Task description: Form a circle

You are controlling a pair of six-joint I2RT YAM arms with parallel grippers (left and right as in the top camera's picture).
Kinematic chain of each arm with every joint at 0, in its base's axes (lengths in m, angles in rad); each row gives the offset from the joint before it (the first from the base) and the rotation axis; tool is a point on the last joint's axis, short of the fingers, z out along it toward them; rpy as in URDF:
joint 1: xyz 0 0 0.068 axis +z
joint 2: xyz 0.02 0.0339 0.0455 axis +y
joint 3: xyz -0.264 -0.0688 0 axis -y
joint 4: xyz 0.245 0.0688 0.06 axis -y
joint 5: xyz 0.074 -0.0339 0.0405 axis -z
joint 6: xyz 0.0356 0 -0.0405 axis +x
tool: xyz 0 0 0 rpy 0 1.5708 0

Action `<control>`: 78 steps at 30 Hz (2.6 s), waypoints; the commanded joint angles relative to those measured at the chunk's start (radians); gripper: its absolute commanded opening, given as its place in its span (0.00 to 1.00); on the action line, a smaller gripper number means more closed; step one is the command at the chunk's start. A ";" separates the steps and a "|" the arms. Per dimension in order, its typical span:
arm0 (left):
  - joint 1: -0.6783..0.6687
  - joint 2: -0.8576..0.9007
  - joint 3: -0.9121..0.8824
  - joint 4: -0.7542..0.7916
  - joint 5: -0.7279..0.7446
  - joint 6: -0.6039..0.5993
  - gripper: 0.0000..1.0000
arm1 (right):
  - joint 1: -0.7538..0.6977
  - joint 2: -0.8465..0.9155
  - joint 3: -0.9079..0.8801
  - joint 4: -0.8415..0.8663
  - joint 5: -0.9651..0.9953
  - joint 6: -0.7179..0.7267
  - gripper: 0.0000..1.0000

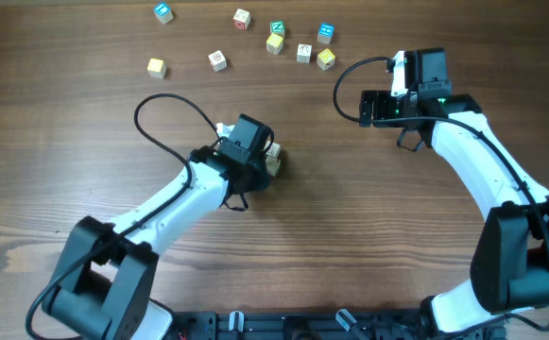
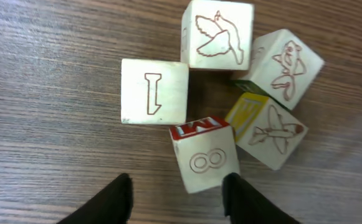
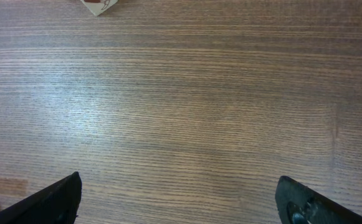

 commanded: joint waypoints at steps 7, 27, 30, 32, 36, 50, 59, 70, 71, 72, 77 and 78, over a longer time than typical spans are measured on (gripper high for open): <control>-0.021 0.017 -0.005 0.007 0.003 -0.042 0.53 | 0.002 -0.007 0.001 0.003 0.000 0.003 1.00; -0.060 0.024 -0.007 0.026 -0.037 -0.068 0.52 | 0.002 -0.007 0.001 0.003 0.000 0.003 1.00; -0.062 0.024 -0.007 0.030 -0.040 -0.068 0.49 | 0.002 -0.007 0.001 0.003 -0.001 0.003 1.00; -0.062 0.025 -0.008 0.029 -0.040 -0.068 0.48 | 0.002 -0.007 0.001 0.003 -0.001 0.003 1.00; -0.062 0.026 -0.008 0.029 -0.067 -0.068 0.48 | 0.002 -0.007 0.001 0.003 -0.001 0.003 1.00; -0.063 0.030 -0.034 0.074 -0.071 -0.063 0.48 | 0.002 -0.007 0.001 0.003 0.000 0.003 1.00; -0.063 0.068 -0.034 0.075 -0.080 -0.063 0.47 | 0.002 -0.007 0.001 0.003 -0.001 0.003 1.00; -0.063 0.048 -0.032 0.089 -0.096 0.005 0.43 | 0.002 -0.007 0.001 0.003 -0.001 0.003 0.99; -0.063 0.048 -0.032 0.089 -0.096 0.007 0.41 | 0.002 -0.007 0.001 0.003 -0.001 0.003 1.00; -0.063 0.048 -0.032 0.089 -0.095 0.017 0.40 | 0.002 -0.007 0.001 0.003 -0.001 0.003 1.00; -0.063 0.048 -0.032 0.080 -0.095 0.023 0.33 | 0.002 -0.007 0.001 0.003 -0.001 0.003 1.00; -0.063 0.048 -0.032 0.077 -0.095 0.024 0.32 | 0.002 -0.007 0.001 0.003 -0.001 0.003 1.00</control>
